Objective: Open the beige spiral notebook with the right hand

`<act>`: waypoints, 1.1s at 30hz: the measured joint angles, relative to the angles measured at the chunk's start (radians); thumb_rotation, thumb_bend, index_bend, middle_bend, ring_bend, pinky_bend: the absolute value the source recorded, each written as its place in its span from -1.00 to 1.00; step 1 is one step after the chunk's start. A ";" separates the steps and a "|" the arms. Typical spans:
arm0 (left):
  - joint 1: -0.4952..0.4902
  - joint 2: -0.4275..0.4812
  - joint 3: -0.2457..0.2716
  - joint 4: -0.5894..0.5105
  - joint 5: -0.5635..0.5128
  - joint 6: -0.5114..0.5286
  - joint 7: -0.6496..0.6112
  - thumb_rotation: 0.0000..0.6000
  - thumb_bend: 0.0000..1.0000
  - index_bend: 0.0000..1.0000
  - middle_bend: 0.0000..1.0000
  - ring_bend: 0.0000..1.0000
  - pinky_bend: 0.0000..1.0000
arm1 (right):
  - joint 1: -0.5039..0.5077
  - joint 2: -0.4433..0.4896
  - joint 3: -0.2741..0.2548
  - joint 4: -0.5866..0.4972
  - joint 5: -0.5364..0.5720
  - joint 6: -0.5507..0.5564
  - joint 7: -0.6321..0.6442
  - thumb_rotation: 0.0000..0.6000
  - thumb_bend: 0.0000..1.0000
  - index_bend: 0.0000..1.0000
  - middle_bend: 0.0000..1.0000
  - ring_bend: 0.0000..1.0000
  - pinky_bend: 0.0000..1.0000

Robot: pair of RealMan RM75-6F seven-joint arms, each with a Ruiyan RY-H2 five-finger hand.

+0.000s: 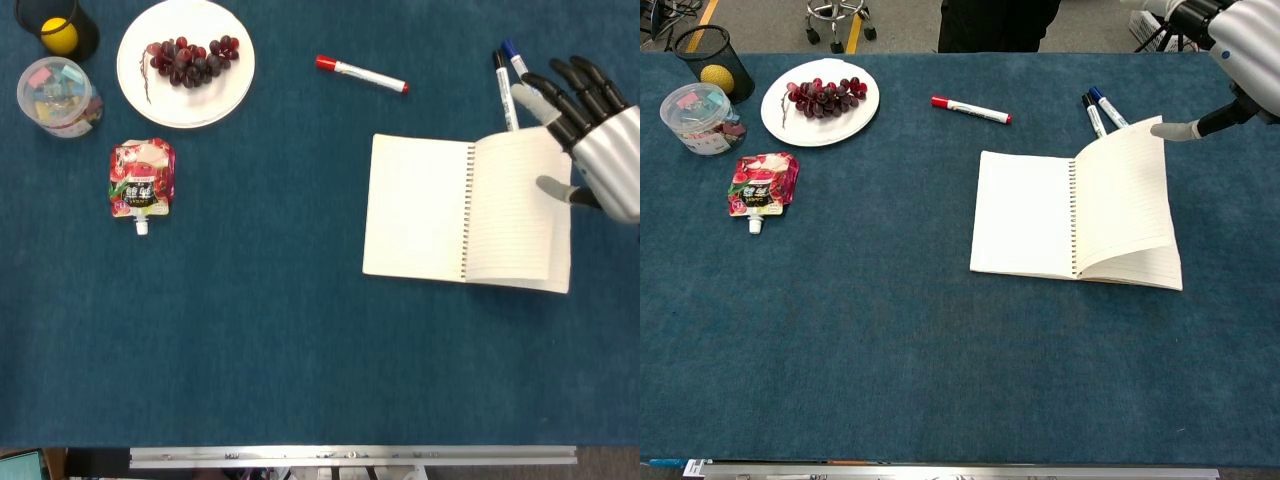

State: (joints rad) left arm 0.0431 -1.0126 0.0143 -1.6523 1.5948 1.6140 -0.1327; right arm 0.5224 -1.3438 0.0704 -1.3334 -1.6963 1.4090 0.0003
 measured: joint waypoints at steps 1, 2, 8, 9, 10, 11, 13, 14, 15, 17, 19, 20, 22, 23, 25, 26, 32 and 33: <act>0.000 0.000 0.000 0.000 0.002 0.000 0.000 1.00 -0.18 -0.63 -0.71 -0.77 -0.82 | 0.005 -0.001 0.003 -0.005 0.008 -0.018 -0.014 1.00 -0.99 -0.77 -0.70 -0.93 -0.81; 0.000 0.000 0.001 0.000 0.003 0.001 0.000 1.00 -0.18 -0.63 -0.71 -0.77 -0.82 | 0.010 -0.004 0.005 -0.008 0.015 -0.035 -0.027 1.00 -0.99 -0.77 -0.70 -0.93 -0.81; 0.007 0.001 0.003 0.005 0.004 0.012 -0.008 1.00 -0.18 -0.63 -0.71 -0.77 -0.82 | 0.056 -0.081 0.010 0.013 0.062 -0.173 -0.107 1.00 -0.99 -0.77 -0.70 -0.93 -0.81; 0.008 0.002 0.003 0.006 0.004 0.013 -0.010 1.00 -0.18 -0.63 -0.71 -0.77 -0.82 | 0.063 -0.102 0.009 0.026 0.065 -0.187 -0.116 1.00 -0.99 -0.77 -0.70 -0.93 -0.81; 0.010 0.002 0.004 0.007 0.003 0.016 -0.011 1.00 -0.18 -0.63 -0.71 -0.77 -0.82 | 0.071 -0.129 0.005 0.047 0.067 -0.205 -0.124 1.00 -0.99 -0.77 -0.70 -0.93 -0.81; 0.012 0.002 0.005 0.007 0.004 0.018 -0.013 1.00 -0.18 -0.63 -0.71 -0.77 -0.82 | 0.076 -0.148 0.000 0.065 0.068 -0.216 -0.128 1.00 -0.99 -0.77 -0.70 -0.93 -0.81; 0.015 0.003 0.005 0.012 0.002 0.022 -0.017 1.00 -0.18 -0.63 -0.71 -0.77 -0.82 | 0.084 -0.185 -0.015 0.109 0.065 -0.235 -0.135 1.00 -0.99 -0.77 -0.70 -0.93 -0.81; 0.016 0.002 0.005 0.012 0.001 0.023 -0.018 1.00 -0.18 -0.63 -0.71 -0.77 -0.82 | 0.086 -0.199 -0.022 0.127 0.063 -0.242 -0.137 1.00 -0.99 -0.77 -0.70 -0.93 -0.81; 0.016 0.002 0.005 0.013 0.000 0.022 -0.019 1.00 -0.18 -0.63 -0.71 -0.77 -0.82 | 0.088 -0.213 -0.029 0.146 0.061 -0.247 -0.138 1.00 -0.99 -0.77 -0.70 -0.93 -0.81; 0.016 0.002 0.007 0.014 0.003 0.020 -0.019 1.00 -0.18 -0.63 -0.71 -0.77 -0.82 | 0.090 -0.245 -0.045 0.185 0.056 -0.259 -0.137 1.00 -0.99 -0.77 -0.70 -0.93 -0.81; 0.014 0.000 0.007 0.015 0.004 0.018 -0.019 1.00 -0.18 -0.63 -0.71 -0.77 -0.82 | 0.090 -0.269 -0.059 0.218 0.050 -0.264 -0.132 1.00 -0.99 -0.77 -0.70 -0.93 -0.81; 0.014 -0.001 0.007 0.016 0.003 0.018 -0.019 1.00 -0.18 -0.63 -0.71 -0.76 -0.82 | 0.089 -0.277 -0.064 0.231 0.048 -0.266 -0.129 1.00 -0.99 -0.77 -0.70 -0.93 -0.81; 0.014 -0.002 0.007 0.017 0.003 0.018 -0.020 1.00 -0.18 -0.63 -0.71 -0.76 -0.82 | 0.087 -0.295 -0.076 0.258 0.045 -0.271 -0.122 1.00 -0.99 -0.77 -0.70 -0.93 -0.81; 0.014 -0.002 0.007 0.017 0.004 0.019 -0.021 1.00 -0.18 -0.63 -0.71 -0.76 -0.82 | 0.086 -0.302 -0.081 0.269 0.044 -0.273 -0.118 1.00 -0.99 -0.77 -0.70 -0.93 -0.81; 0.016 -0.001 0.007 0.019 0.005 0.021 -0.023 1.00 -0.18 -0.63 -0.71 -0.77 -0.82 | 0.080 -0.313 -0.095 0.291 0.037 -0.272 -0.109 1.00 -0.99 -0.77 -0.70 -0.93 -0.81; 0.016 -0.001 0.007 0.019 0.004 0.022 -0.024 1.00 -0.18 -0.63 -0.71 -0.77 -0.82 | 0.077 -0.316 -0.101 0.300 0.034 -0.271 -0.105 1.00 -0.99 -0.77 -0.70 -0.93 -0.81; 0.016 -0.002 0.006 0.021 0.000 0.017 -0.025 1.00 -0.18 -0.63 -0.71 -0.77 -0.82 | 0.051 -0.324 -0.127 0.356 0.024 -0.251 -0.070 1.00 -0.99 -0.77 -0.70 -0.93 -0.81; 0.015 -0.003 0.006 0.021 0.000 0.016 -0.025 1.00 -0.18 -0.63 -0.71 -0.77 -0.82 | 0.048 -0.324 -0.128 0.362 0.025 -0.248 -0.067 1.00 -0.99 -0.77 -0.70 -0.93 -0.81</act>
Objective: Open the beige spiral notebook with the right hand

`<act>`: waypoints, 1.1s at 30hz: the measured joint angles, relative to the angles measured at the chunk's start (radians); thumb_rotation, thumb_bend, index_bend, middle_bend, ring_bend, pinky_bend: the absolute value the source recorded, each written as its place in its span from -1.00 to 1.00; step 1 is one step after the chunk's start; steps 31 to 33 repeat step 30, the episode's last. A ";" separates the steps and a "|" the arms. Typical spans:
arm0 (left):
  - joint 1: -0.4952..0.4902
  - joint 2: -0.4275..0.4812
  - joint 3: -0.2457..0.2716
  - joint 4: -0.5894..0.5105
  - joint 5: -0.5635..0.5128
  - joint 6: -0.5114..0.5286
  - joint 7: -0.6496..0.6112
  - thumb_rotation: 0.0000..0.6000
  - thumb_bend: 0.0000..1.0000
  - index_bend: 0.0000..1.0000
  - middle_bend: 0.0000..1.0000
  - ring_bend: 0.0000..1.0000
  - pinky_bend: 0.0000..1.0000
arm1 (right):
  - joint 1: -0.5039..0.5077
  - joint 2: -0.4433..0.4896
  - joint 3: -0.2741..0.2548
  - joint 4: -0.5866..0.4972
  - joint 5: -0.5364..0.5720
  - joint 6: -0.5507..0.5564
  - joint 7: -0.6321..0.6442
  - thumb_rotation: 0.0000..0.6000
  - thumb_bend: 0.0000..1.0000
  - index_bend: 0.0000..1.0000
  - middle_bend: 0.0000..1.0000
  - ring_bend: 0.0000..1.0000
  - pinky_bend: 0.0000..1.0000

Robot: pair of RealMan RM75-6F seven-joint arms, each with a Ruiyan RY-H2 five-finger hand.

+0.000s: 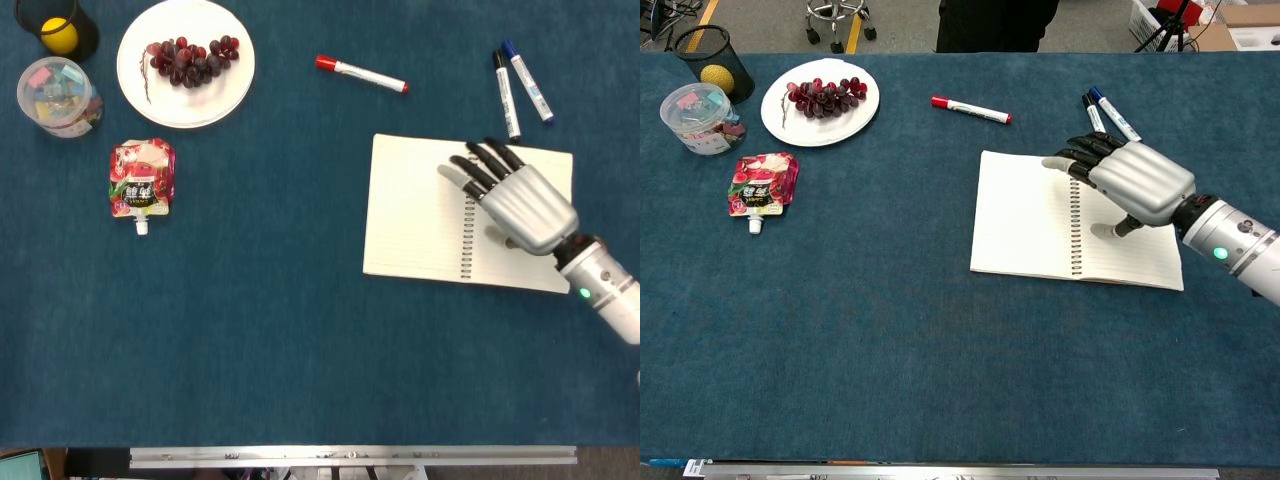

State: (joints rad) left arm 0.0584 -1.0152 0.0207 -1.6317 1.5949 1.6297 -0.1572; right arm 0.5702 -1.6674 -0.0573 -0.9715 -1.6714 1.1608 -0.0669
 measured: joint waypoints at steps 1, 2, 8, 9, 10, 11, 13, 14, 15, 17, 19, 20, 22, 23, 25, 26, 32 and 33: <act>-0.001 -0.001 0.000 0.000 0.000 -0.002 0.001 1.00 -0.18 -0.63 -0.71 -0.77 -0.82 | -0.003 0.001 -0.001 0.006 0.001 0.003 0.005 1.00 -0.99 -0.77 -0.70 -0.93 -0.81; -0.002 -0.001 0.000 -0.001 0.000 -0.002 0.002 1.00 -0.18 -0.63 -0.71 -0.77 -0.82 | -0.005 0.002 0.000 0.008 0.002 0.005 0.010 1.00 -0.99 -0.77 -0.70 -0.93 -0.81; -0.005 0.002 -0.005 -0.008 -0.004 -0.003 0.006 1.00 -0.18 -0.63 -0.71 -0.77 -0.82 | -0.017 0.037 0.025 -0.013 0.012 0.061 0.036 1.00 -0.99 -0.77 -0.70 -0.93 -0.81; -0.005 0.002 -0.006 -0.008 -0.006 -0.004 0.007 1.00 -0.18 -0.63 -0.71 -0.76 -0.82 | -0.021 0.050 0.029 -0.025 0.016 0.071 0.037 1.00 -0.99 -0.77 -0.70 -0.93 -0.81; -0.006 0.002 -0.008 -0.009 -0.009 -0.006 0.008 1.00 -0.18 -0.63 -0.71 -0.76 -0.82 | -0.028 0.069 0.035 -0.045 0.022 0.083 0.036 1.00 -0.99 -0.77 -0.70 -0.93 -0.81; -0.008 0.002 -0.009 -0.009 -0.010 -0.009 0.010 1.00 -0.18 -0.63 -0.71 -0.77 -0.82 | -0.034 0.086 0.039 -0.062 0.028 0.091 0.034 1.00 -0.99 -0.77 -0.70 -0.93 -0.81; -0.012 0.001 -0.010 -0.012 -0.012 -0.016 0.016 1.00 -0.18 -0.63 -0.71 -0.77 -0.82 | -0.057 0.139 0.049 -0.117 0.047 0.114 0.016 1.00 -0.99 -0.77 -0.70 -0.93 -0.81; -0.015 0.000 -0.011 -0.012 -0.012 -0.019 0.018 1.00 -0.18 -0.63 -0.71 -0.77 -0.82 | -0.065 0.154 0.051 -0.133 0.053 0.120 0.009 1.00 -0.98 -0.77 -0.70 -0.93 -0.80; -0.017 -0.002 -0.012 -0.011 -0.013 -0.022 0.021 1.00 -0.18 -0.63 -0.71 -0.77 -0.82 | -0.076 0.178 0.054 -0.157 0.063 0.129 -0.004 1.00 -0.95 -0.77 -0.70 -0.93 -0.78; -0.024 -0.006 -0.014 -0.011 -0.012 -0.030 0.029 1.00 -0.18 -0.63 -0.71 -0.77 -0.82 | -0.105 0.231 0.060 -0.217 0.088 0.148 -0.039 1.00 -0.86 -0.77 -0.70 -0.93 -0.75; -0.031 -0.011 -0.018 -0.011 -0.010 -0.036 0.039 1.00 -0.18 -0.63 -0.71 -0.77 -0.82 | -0.139 0.283 0.064 -0.277 0.115 0.168 -0.076 1.00 -0.80 -0.77 -0.70 -0.93 -0.75; -0.034 -0.013 -0.019 -0.011 -0.010 -0.037 0.044 1.00 -0.18 -0.63 -0.71 -0.77 -0.82 | -0.155 0.305 0.066 -0.302 0.128 0.178 -0.092 1.00 -0.80 -0.77 -0.70 -0.93 -0.75; -0.040 -0.020 -0.023 -0.010 -0.008 -0.040 0.059 1.00 -0.18 -0.63 -0.71 -0.77 -0.82 | -0.195 0.352 0.068 -0.355 0.154 0.206 -0.126 1.00 -0.80 -0.77 -0.70 -0.93 -0.75; -0.043 -0.024 -0.025 -0.010 -0.006 -0.041 0.066 1.00 -0.18 -0.63 -0.71 -0.77 -0.82 | -0.212 0.368 0.069 -0.372 0.164 0.221 -0.136 1.00 -0.80 -0.76 -0.70 -0.93 -0.73; -0.051 -0.034 -0.030 -0.008 -0.002 -0.042 0.080 1.00 -0.18 -0.63 -0.71 -0.77 -0.82 | -0.254 0.399 0.069 -0.411 0.185 0.255 -0.155 1.00 -0.80 -0.73 -0.69 -0.93 -0.71; -0.053 -0.038 -0.031 -0.007 0.000 -0.043 0.085 1.00 -0.18 -0.63 -0.71 -0.77 -0.82 | -0.271 0.411 0.069 -0.425 0.193 0.270 -0.162 1.00 -0.79 -0.71 -0.69 -0.92 -0.70; -0.063 -0.055 -0.035 -0.003 0.009 -0.044 0.107 1.00 -0.18 -0.63 -0.70 -0.76 -0.82 | -0.337 0.446 0.064 -0.473 0.214 0.332 -0.187 1.00 -0.80 -0.67 -0.66 -0.90 -0.68; -0.063 -0.055 -0.035 -0.003 0.009 -0.044 0.107 1.00 -0.18 -0.63 -0.70 -0.76 -0.82 | -0.337 0.446 0.064 -0.473 0.214 0.332 -0.187 1.00 -0.80 -0.67 -0.66 -0.90 -0.68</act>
